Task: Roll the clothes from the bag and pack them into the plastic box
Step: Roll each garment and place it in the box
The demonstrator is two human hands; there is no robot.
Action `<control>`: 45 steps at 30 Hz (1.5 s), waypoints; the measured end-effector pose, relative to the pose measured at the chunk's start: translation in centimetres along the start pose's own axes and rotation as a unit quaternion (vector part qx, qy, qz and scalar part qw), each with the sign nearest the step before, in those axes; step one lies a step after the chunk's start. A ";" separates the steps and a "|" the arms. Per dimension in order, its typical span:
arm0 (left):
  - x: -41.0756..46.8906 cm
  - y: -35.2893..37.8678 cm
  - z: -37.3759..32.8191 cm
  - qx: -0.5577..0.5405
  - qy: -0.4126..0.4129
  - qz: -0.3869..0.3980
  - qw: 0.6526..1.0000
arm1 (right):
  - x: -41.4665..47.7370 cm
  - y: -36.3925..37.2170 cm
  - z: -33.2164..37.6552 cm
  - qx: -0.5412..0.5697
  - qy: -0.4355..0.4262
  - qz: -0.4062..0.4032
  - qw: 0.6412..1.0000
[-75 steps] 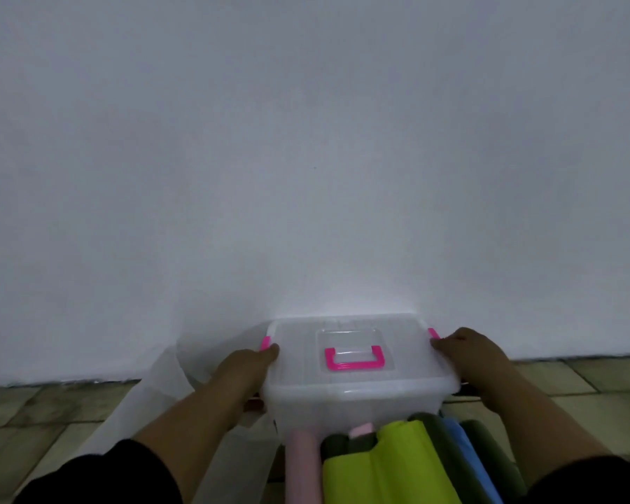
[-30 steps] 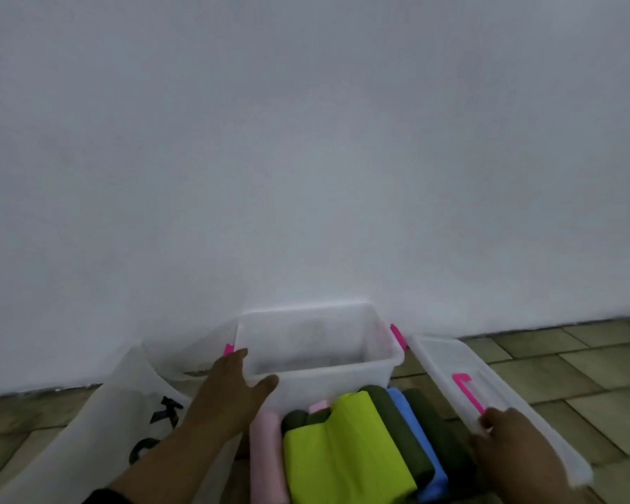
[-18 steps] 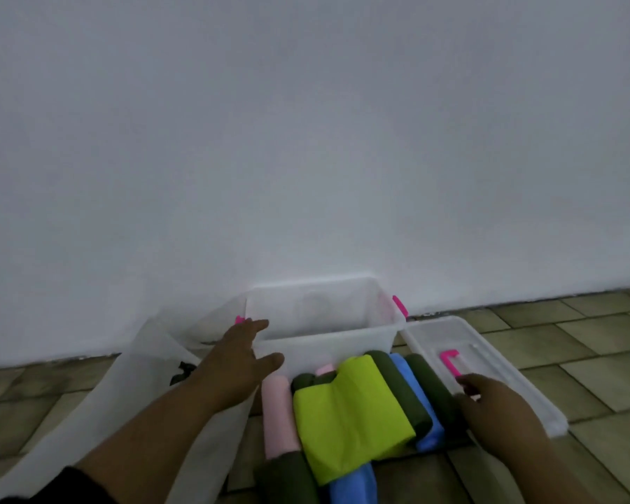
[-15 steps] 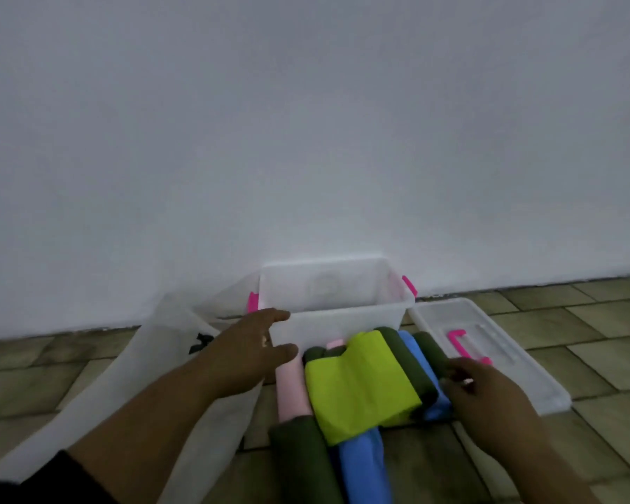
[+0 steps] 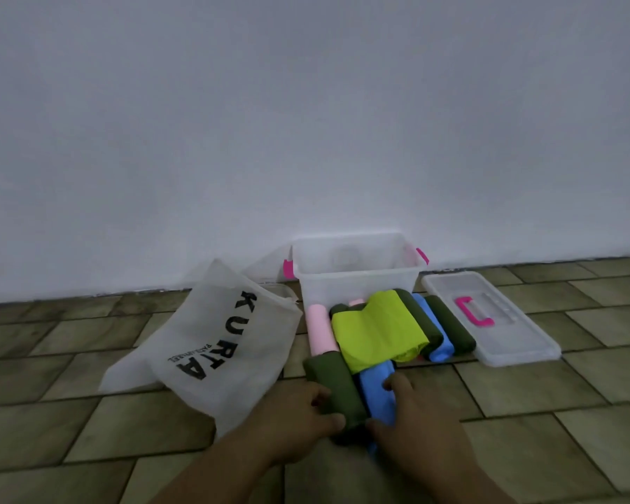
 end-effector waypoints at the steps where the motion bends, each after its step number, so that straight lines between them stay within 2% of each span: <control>1: -0.4 0.5 -0.2 0.000 0.015 -0.011 1.000 | 0.1 0.8 -0.2 -0.014 0.010 0.027 0.999; 4: -1.7 2.6 -0.4 -0.029 0.022 0.024 0.999 | 0.3 0.9 -1.8 0.000 0.060 0.037 0.997; 8: -2.8 5.0 0.3 -0.087 0.013 0.076 0.993 | 0.1 -0.4 -4.2 -0.058 0.091 0.035 0.994; 12: -3.3 7.1 0.4 -0.171 -0.015 0.124 0.977 | -0.6 -0.3 -4.4 -0.003 0.112 0.033 0.993; 13: -3.6 7.6 0.2 -0.228 -0.038 0.146 0.962 | -0.8 -0.1 -4.4 0.037 0.129 0.044 0.990; 15: -3.9 8.3 -0.3 -0.378 -0.098 0.174 0.904 | -1.6 0.1 -3.9 0.133 0.153 0.050 0.978; 18: -4.4 8.4 -1.6 -0.526 -0.146 0.194 0.815 | -2.6 -0.4 -3.3 0.181 0.163 0.001 0.970; 20: -4.1 7.4 -2.2 -0.569 -0.154 0.182 0.787 | -3.2 0.1 -1.5 0.203 0.110 -0.021 0.973; 21: -3.7 6.7 -2.2 -0.578 -0.153 0.165 0.784 | -3.7 0.1 -1.1 0.152 0.073 -0.044 0.985; 22: -3.3 5.9 -2.0 -0.582 -0.153 0.147 0.785 | -4.1 -0.6 -1.0 0.122 0.095 -0.120 0.981; 23: -3.1 5.1 -1.7 -0.585 -0.153 0.130 0.786 | -4.8 -1.0 0.3 0.084 0.083 -0.141 0.983; 24: -2.9 4.3 -1.2 -0.587 -0.149 0.114 0.788 | -5.2 -0.7 2.3 0.091 0.024 -0.121 0.988; 26: -2.5 3.1 0.3 -0.582 -0.138 0.074 0.798 | -5.6 0.3 4.9 -0.002 -0.082 -0.096 0.992; 27: -2.4 2.3 1.4 -0.579 -0.134 0.048 0.803 | -5.9 1.1 5.0 -0.015 -0.107 -0.057 0.993; 28: -2.1 1.3 2.5 -0.573 -0.128 0.014 0.810 | -5.8 1.7 5.1 0.005 -0.123 -0.038 0.992; 29: -1.9 0.2 3.7 -0.561 -0.122 -0.025 0.819 | -5.5 1.5 5.6 0.016 -0.145 -0.064 0.987; 30: -1.5 -1.1 4.8 -0.537 -0.116 -0.064 0.833 | -5.3 1.7 6.1 -0.014 -0.178 -0.059 0.982; 32: -1.0 -3.6 5.9 -0.439 -0.095 -0.121 0.885 | -4.5 2.5 6.7 -0.061 -0.213 -0.001 0.975; 34: -0.7 -4.9 5.1 -0.243 -0.047 -0.141 0.958 | -3.5 3.3 6.4 -0.105 -0.221 0.031 0.969; 35: -0.5 -4.6 4.3 -0.114 -0.022 -0.130 0.985 | -3.1 3.3 6.2 -0.117 -0.211 0.037 0.970; 36: -0.4 -3.8 3.4 0.002 -0.001 -0.108 0.994 | -2.8 3.2 6.0 -0.120 -0.200 0.038 0.972; 38: -0.3 -1.2 2.5 0.157 0.018 -0.067 0.985 | -2.1 3.1 5.1 -0.122 -0.176 0.046 0.976; 40: 0.1 1.0 1.9 0.223 0.043 -0.064 0.972 | -1.7 2.8 4.0 -0.113 -0.158 0.048 0.980; 42: 0.4 2.4 1.5 0.239 0.071 -0.076 0.965 | -1.5 2.4 3.4 -0.095 -0.146 0.045 0.984; 45: 0.4 1.5 1.6 0.194 0.096 -0.131 0.967 | -1.7 1.0 3.1 -0.058 -0.139 0.005 0.989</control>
Point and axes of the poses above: each hand's wrist, its own x-axis towards the middle knuckle, its own y-axis out of the palm, z = x × y, the point moved 8 cm from there along x, towards the middle knuckle, and after that the axes turned 6 degrees about -y, right-handed, at the moved point
